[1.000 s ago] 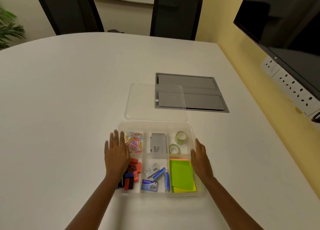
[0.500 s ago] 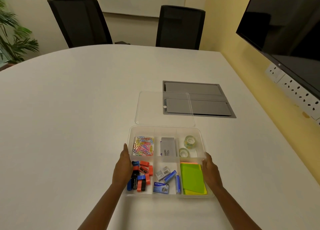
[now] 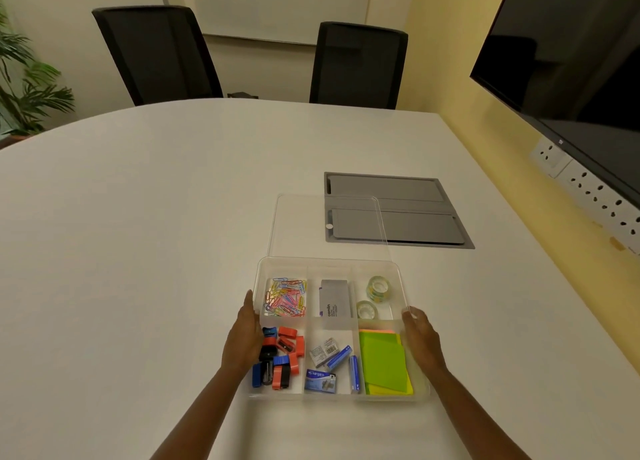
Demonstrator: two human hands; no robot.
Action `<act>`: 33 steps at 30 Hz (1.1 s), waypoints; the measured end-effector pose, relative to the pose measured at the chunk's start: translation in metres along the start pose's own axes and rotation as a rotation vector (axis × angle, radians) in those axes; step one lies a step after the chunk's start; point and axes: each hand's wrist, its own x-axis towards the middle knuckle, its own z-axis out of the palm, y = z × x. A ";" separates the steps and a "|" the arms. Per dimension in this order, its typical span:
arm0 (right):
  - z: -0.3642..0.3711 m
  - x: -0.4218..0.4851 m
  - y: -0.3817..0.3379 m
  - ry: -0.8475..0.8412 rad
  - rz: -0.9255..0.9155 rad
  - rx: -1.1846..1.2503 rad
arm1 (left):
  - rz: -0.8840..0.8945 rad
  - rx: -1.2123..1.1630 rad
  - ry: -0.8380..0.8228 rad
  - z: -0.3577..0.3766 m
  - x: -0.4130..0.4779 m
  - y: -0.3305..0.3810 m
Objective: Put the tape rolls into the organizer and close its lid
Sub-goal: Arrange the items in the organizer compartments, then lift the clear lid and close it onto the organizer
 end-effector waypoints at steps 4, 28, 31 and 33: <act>-0.007 0.028 -0.022 0.020 0.032 0.094 | -0.056 0.056 -0.009 -0.006 0.029 0.002; 0.020 0.171 -0.067 -0.070 0.152 -0.029 | -0.301 -0.331 -0.050 -0.007 0.179 0.059; 0.018 0.169 -0.072 -0.019 0.099 0.025 | -0.304 -0.397 0.049 -0.010 0.180 0.060; 0.015 0.168 -0.077 0.024 0.045 0.037 | -0.298 -0.470 0.095 -0.015 0.179 0.062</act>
